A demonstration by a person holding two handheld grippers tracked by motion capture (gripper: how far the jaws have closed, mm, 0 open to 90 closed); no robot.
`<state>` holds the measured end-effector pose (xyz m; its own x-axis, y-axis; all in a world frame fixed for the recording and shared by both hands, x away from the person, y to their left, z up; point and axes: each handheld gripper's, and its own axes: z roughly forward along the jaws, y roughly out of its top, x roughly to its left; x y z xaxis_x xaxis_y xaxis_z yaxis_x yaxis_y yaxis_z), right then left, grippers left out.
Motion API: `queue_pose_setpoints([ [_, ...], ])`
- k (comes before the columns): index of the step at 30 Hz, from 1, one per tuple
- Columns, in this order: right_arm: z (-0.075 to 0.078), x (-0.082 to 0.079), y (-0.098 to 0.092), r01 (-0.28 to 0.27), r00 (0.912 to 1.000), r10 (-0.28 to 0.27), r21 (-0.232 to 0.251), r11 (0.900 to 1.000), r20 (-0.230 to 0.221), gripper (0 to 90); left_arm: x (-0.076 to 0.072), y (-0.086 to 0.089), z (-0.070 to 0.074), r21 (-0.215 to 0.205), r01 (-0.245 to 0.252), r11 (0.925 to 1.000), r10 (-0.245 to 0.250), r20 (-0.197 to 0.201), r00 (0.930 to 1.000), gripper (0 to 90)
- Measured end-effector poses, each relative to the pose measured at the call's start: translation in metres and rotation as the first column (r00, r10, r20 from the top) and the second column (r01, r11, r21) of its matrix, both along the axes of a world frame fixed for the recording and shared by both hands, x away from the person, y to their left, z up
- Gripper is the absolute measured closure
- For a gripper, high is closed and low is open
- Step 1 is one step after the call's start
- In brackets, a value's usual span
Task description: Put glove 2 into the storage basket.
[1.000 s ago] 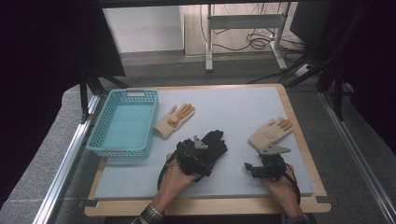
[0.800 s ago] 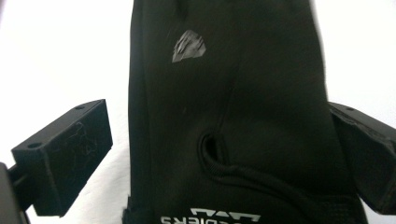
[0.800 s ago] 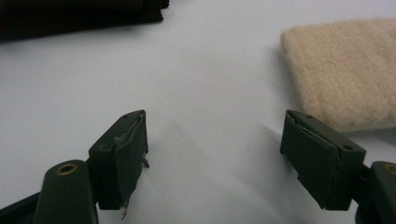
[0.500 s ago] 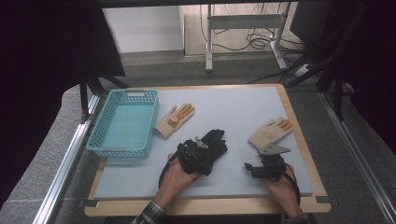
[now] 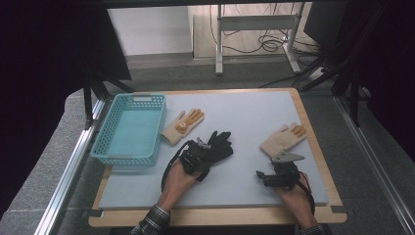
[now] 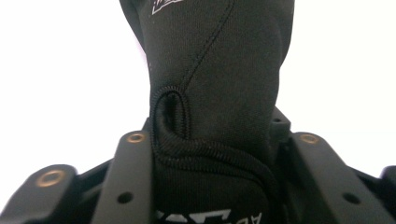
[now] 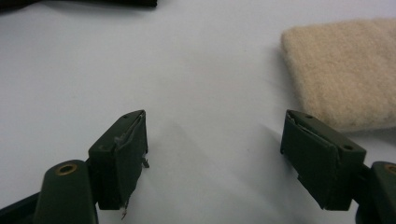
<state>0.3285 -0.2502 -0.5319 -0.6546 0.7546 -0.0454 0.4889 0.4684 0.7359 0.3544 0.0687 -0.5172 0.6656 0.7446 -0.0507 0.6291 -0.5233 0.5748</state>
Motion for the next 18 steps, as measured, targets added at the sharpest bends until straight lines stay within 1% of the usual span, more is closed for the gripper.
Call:
queue_pose_setpoints([
  [1, 0.0, 0.0, 0.0, 0.0, 1.0, 0.0, 0.0, 1.0, 0.0, 22.3, 0.0, 0.0, 0.0, 0.0, 0.0, 1.0, 0.0, 0.0, 1.0, 62.1],
  [2, 0.0, 0.0, 0.0, 0.0, 1.0, 0.0, 0.0, 1.0, 0.0, 22.3, 0.001, 0.001, 0.004, -0.014, 0.002, 0.9999, -0.002, 0.0, 1.0, 62.3],
  [3, 0.0, 0.0, 0.0, 0.0, 1.0, 0.0, 0.0, 1.0, 0.0, 22.3, 0.001, 0.001, 0.004, -0.014, 0.002, 0.9999, -0.002, 0.0, 1.0, 62.3],
  [4, 0.0, 0.0, 0.0, 0.0, 1.0, 0.0, 0.001, 1.0, -0.001, 22.2, 0.001, 0.002, 0.011, -0.021, 0.004, 0.9998, -0.003, 0.011, 0.9999, 62.3],
  [5, 0.0, 0.0, 0.0, 0.0, 1.0, 0.0, 0.001, 1.0, -0.001, 22.3, 0.001, 0.002, 0.011, -0.021, 0.004, 0.9998, -0.003, 0.011, 0.9999, 62.2],
  [6, 0.0, 0.0, 0.0, 0.0, 1.0, 0.0, 0.001, 1.0, -0.001, 22.3, 0.001, 0.004, 0.015, -0.022, 0.006, 0.9997, -0.006, 0.018, 0.9998, 62.2],
  [9, 0.0, 0.0, 0.0, 0.0, 1.0, 0.0, 0.001, 1.0, -0.001, 22.2, 0.004, 0.009, 0.031, -0.036, -0.008, 0.9993, 0.01, 0.04, 0.9991, 61.9],
  [10, 0.0, 0.0, 0.0, 0.0, 1.0, 0.0, 0.001, 1.0, -0.001, 22.2, 0.004, 0.009, 0.031, -0.036, -0.008, 0.9993, 0.01, 0.04, 0.9991, 61.8],
  [16, 0.0, 0.0, 0.0, -0.001, 1.0, 0.001, 0.0, 1.0, 0.0, 22.1, 0.011, 0.024, 0.047, -0.042, -0.045, 0.9981, 0.047, 0.057, 0.9973, 61.2],
  [18, 0.0, 0.0, 0.0, 0.0, 1.0, 0.0, 0.0, 1.0, -0.001, 22.1, 0.012, 0.026, 0.048, -0.042, -0.052, 0.9978, 0.054, 0.06, 0.9968, 61.1],
])
